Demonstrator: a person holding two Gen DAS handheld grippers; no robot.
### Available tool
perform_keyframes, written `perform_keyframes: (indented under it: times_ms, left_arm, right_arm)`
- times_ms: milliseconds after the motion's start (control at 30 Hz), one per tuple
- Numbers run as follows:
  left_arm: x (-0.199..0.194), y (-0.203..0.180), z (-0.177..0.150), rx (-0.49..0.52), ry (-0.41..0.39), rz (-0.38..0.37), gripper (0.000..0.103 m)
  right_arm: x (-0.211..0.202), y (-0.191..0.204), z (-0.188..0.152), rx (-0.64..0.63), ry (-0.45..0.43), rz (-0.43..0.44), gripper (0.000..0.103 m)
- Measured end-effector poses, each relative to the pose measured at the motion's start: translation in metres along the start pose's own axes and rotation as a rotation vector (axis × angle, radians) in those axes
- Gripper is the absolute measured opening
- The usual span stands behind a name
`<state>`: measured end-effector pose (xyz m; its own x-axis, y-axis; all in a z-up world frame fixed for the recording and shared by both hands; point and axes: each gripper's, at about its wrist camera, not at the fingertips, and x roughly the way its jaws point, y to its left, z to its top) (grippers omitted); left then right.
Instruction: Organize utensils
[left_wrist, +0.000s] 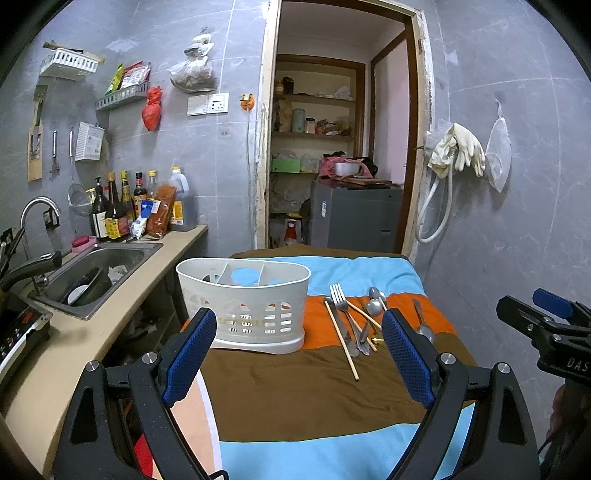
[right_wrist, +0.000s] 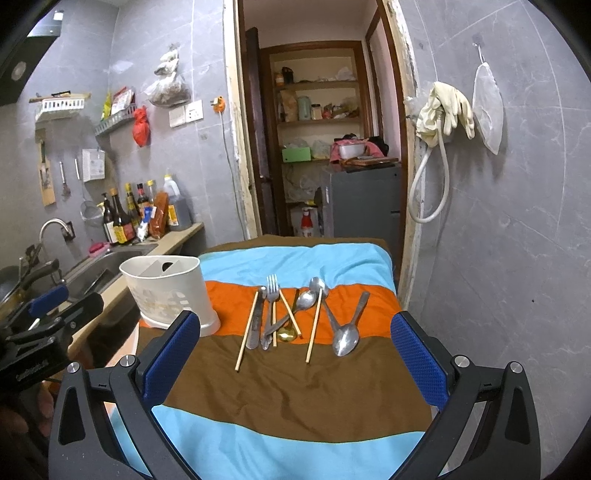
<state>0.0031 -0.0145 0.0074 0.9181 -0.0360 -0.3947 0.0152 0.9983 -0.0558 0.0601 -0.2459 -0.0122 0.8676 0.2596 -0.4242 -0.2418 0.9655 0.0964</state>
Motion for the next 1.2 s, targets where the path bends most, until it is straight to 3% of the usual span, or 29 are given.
perform_keyframes:
  times_ms: [333, 633, 1033, 1200]
  left_arm:
    - [0.016, -0.007, 0.012, 0.028, 0.002, -0.021, 0.088]
    - [0.044, -0.026, 0.03, 0.031, 0.007, -0.023, 0.088]
    - [0.119, -0.07, 0.043, 0.02, -0.004, 0.027, 0.088]
    - [0.162, -0.089, 0.044, 0.014, 0.033, 0.031, 0.088]
  right_arm:
    - [0.005, 0.005, 0.007, -0.021, 0.048, -0.064, 0.103]
    - [0.023, -0.017, 0.025, 0.009, 0.082, -0.08, 0.103]
    - [0.084, -0.071, 0.04, -0.064, 0.03, 0.023, 0.103]
    - [0.121, -0.101, 0.045, -0.067, 0.048, 0.065, 0.103]
